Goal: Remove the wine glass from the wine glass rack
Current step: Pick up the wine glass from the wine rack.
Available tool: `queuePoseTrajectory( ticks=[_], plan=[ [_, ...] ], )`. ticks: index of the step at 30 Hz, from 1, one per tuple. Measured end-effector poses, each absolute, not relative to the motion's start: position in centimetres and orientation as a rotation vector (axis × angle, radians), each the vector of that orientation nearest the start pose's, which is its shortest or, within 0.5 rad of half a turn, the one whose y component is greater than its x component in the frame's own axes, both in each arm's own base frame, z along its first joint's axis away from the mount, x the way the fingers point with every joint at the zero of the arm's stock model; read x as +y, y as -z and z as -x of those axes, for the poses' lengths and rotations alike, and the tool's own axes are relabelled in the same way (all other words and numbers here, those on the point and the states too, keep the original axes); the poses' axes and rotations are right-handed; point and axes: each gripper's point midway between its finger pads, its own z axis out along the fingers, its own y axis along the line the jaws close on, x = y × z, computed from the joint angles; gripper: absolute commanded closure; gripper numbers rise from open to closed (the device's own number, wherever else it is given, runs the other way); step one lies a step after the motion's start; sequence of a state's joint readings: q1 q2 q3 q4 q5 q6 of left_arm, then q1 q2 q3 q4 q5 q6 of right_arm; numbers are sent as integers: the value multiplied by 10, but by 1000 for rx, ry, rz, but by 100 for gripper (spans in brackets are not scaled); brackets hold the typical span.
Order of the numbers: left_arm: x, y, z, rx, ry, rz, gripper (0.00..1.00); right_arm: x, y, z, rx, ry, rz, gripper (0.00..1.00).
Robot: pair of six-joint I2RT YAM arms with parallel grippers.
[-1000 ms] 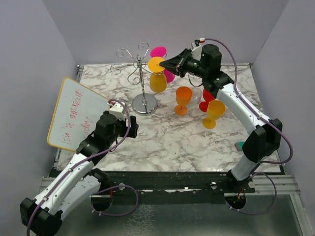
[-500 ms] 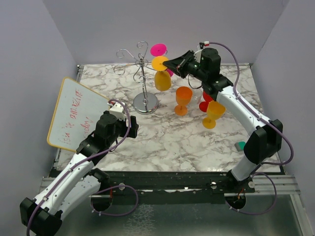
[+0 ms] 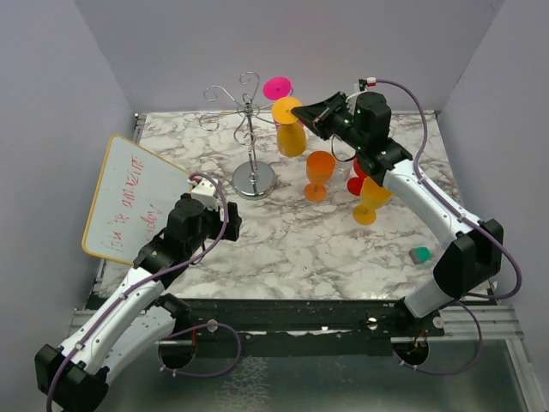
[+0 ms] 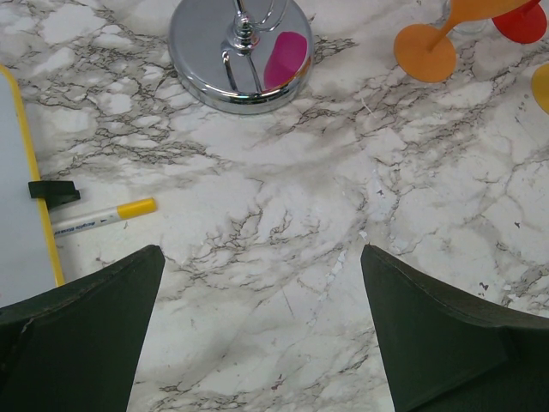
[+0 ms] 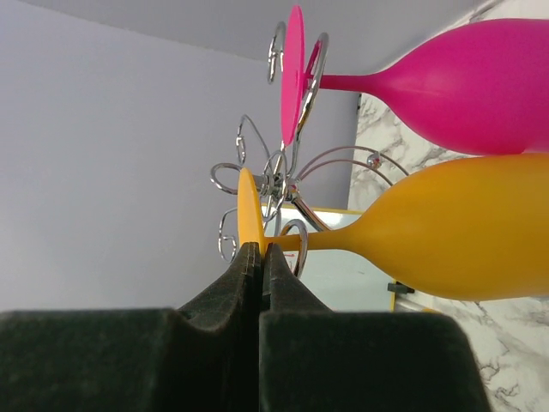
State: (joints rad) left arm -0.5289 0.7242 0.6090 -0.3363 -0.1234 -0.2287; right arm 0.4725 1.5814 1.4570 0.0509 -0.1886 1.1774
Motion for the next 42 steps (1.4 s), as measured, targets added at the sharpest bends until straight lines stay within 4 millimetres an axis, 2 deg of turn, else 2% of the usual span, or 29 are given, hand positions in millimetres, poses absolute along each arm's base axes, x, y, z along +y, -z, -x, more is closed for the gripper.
queuePoseTrajectory(
  ticks=[6,19,27,36,42],
  plan=[
    [-130,-175,-247,2024,355,-227,1,290,-382,-417,1748,-1360,-493,99],
    [-129,-175,-248,2024,353,-223,1,276,-388,-414,1703,-1304,-506,100],
    [-129,-175,-248,2023,353,-222,1,303,-392,-402,1746,-1454,-340,100],
    [-130,-175,-247,2022,355,-223,1,317,-400,-374,1808,-1553,-150,100],
    [-130,-175,-247,2022,356,-224,1,321,-392,-366,1853,-1566,-102,99]
  ],
)
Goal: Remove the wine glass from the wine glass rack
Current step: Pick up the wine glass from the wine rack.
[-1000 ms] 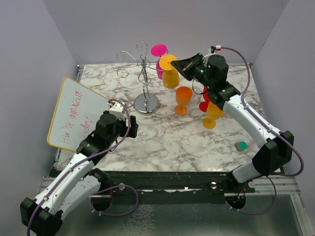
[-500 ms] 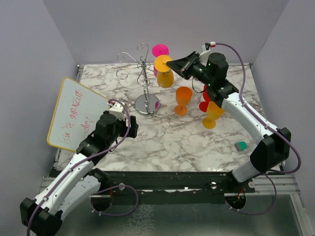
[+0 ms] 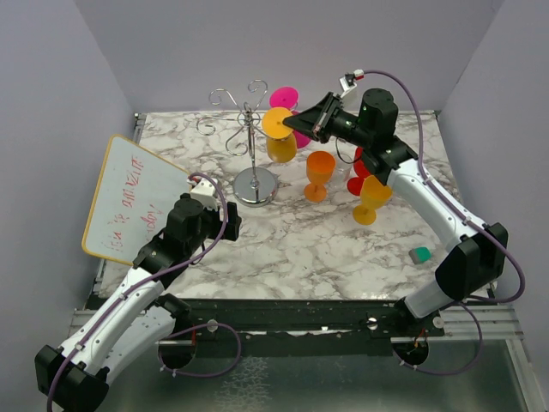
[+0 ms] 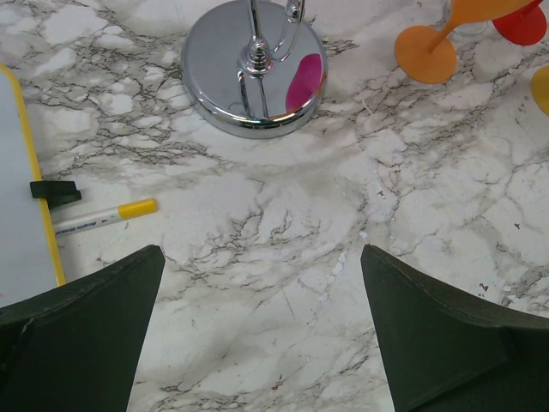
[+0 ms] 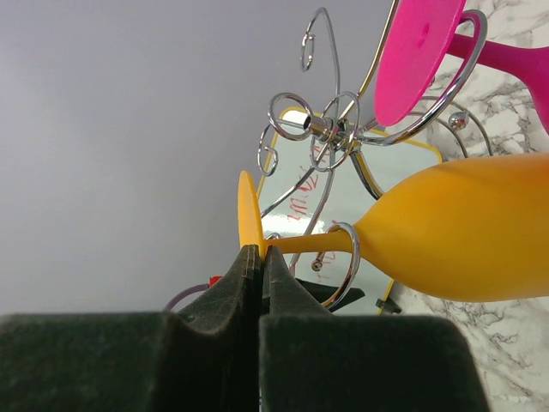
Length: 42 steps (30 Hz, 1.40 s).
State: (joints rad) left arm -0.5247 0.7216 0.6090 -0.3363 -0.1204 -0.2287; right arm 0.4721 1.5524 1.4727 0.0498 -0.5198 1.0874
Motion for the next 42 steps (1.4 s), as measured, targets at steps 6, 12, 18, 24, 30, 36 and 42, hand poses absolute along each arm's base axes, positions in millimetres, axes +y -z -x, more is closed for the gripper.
queuePoseTrajectory(
  ticks=[6,12,18,24,30,36,42],
  plan=[
    [-130,-175,-247,2022,356,-224,1,322,-389,-366,1863,-1561,-93,100],
    [-130,-175,-247,2022,356,-224,1,320,-390,-365,1877,-1537,-74,100],
    [-130,-175,-247,2022,356,-224,1,315,-390,-356,1899,-1504,-52,100],
    [-130,-175,-247,2024,356,-224,1,310,-396,-341,1890,-1518,-19,99],
    [-130,-175,-247,2025,357,-225,1,312,-393,-336,1901,-1540,-1,99],
    [-131,-173,-247,2029,358,-228,1,318,-393,-332,1909,-1558,30,99],
    [-131,-172,-247,2036,359,-231,1,331,-387,-336,1929,-1572,48,100]
  ],
)
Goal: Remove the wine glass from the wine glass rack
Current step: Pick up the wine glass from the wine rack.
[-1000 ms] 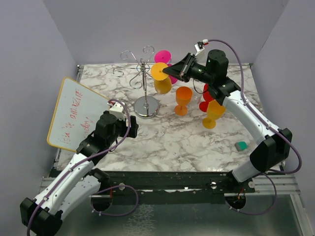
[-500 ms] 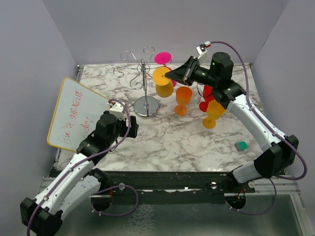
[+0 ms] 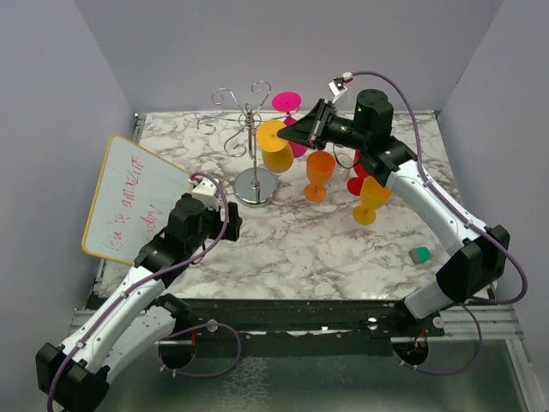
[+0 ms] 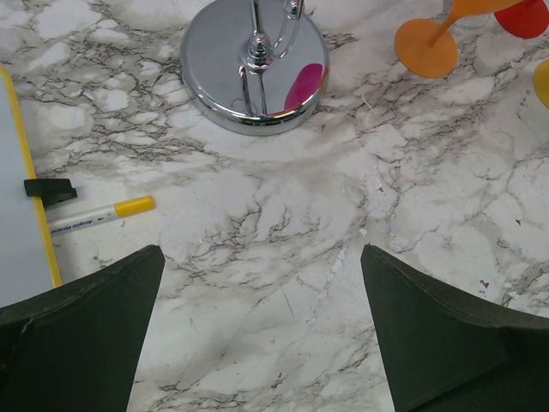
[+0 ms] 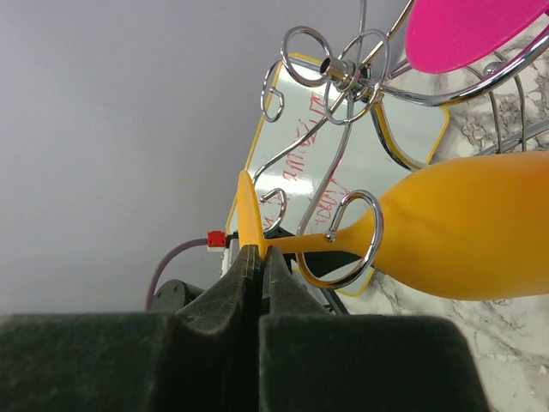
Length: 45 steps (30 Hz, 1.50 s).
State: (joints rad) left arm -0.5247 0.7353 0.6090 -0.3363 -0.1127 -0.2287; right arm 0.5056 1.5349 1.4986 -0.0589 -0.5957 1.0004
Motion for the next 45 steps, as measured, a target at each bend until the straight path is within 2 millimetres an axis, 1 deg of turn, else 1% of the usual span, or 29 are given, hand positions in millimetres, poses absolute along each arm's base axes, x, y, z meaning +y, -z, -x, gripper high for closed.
queuePoseTrajectory(
  ticks=[4,8,12,15,19,23,28,33,40,42,45],
  plan=[
    [-131,-172,-247,2036,359,-231,1,334,-384,-341,1923,-1559,29,99],
    [-131,-172,-247,2036,359,-231,1,334,-385,-351,1872,-1540,-16,99],
    [-131,-172,-248,2036,359,-231,1,330,-377,-365,1852,-1487,-87,100],
    [-131,-172,-248,2036,358,-230,1,325,-373,-371,1844,-1448,-128,99],
    [-131,-172,-248,2037,358,-229,1,317,-375,-365,1825,-1416,-160,99],
    [-131,-171,-248,2039,357,-228,1,306,-381,-359,1795,-1393,-187,99],
    [-131,-170,-248,2043,358,-227,1,299,-389,-356,1762,-1378,-209,99],
    [-130,-170,-249,2044,355,-223,1,292,-386,-357,1753,-1353,-249,99],
    [-130,-170,-249,2044,355,-223,1,290,-384,-360,1750,-1341,-266,99],
    [-130,-170,-249,2044,355,-223,1,294,-384,-361,1754,-1354,-256,99],
    [-130,-170,-249,2044,354,-222,1,304,-385,-364,1764,-1396,-230,100]
  ],
)
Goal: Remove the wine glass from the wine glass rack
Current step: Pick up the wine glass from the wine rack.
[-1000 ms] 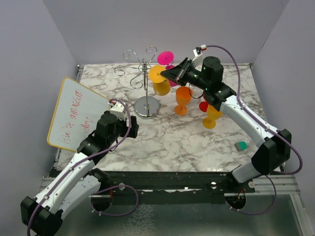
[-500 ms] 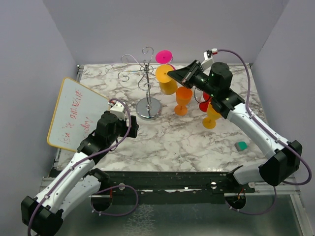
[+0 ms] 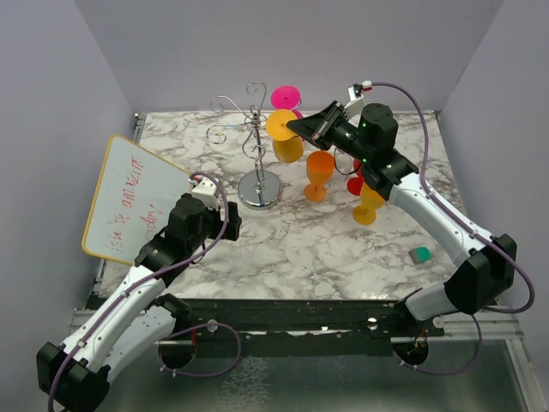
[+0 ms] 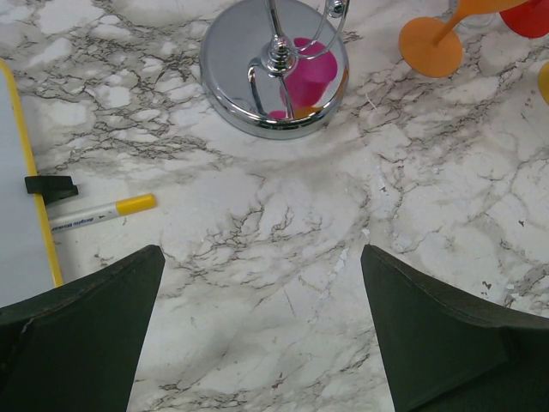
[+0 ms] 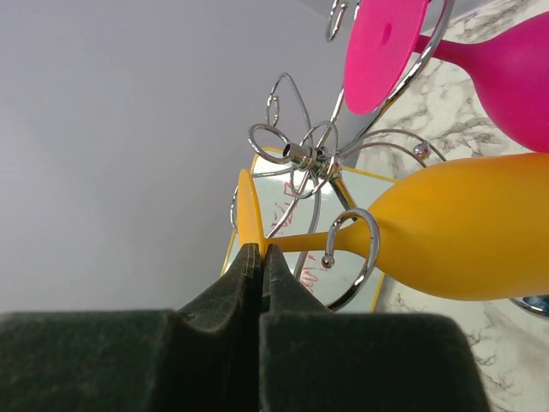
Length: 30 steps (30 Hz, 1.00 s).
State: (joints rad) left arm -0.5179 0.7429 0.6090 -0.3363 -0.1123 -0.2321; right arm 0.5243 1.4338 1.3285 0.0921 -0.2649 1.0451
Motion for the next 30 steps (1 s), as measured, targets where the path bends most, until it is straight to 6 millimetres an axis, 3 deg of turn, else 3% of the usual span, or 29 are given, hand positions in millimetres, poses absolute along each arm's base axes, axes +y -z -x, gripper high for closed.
queuePoseTrajectory(
  ticks=[8,30],
  plan=[
    [-130,-170,-249,2044,354,-222,1,318,-380,-369,1788,-1457,-210,100],
    [-130,-170,-249,2044,354,-222,1,280,-389,-397,1648,-1268,-421,100]
  ],
)
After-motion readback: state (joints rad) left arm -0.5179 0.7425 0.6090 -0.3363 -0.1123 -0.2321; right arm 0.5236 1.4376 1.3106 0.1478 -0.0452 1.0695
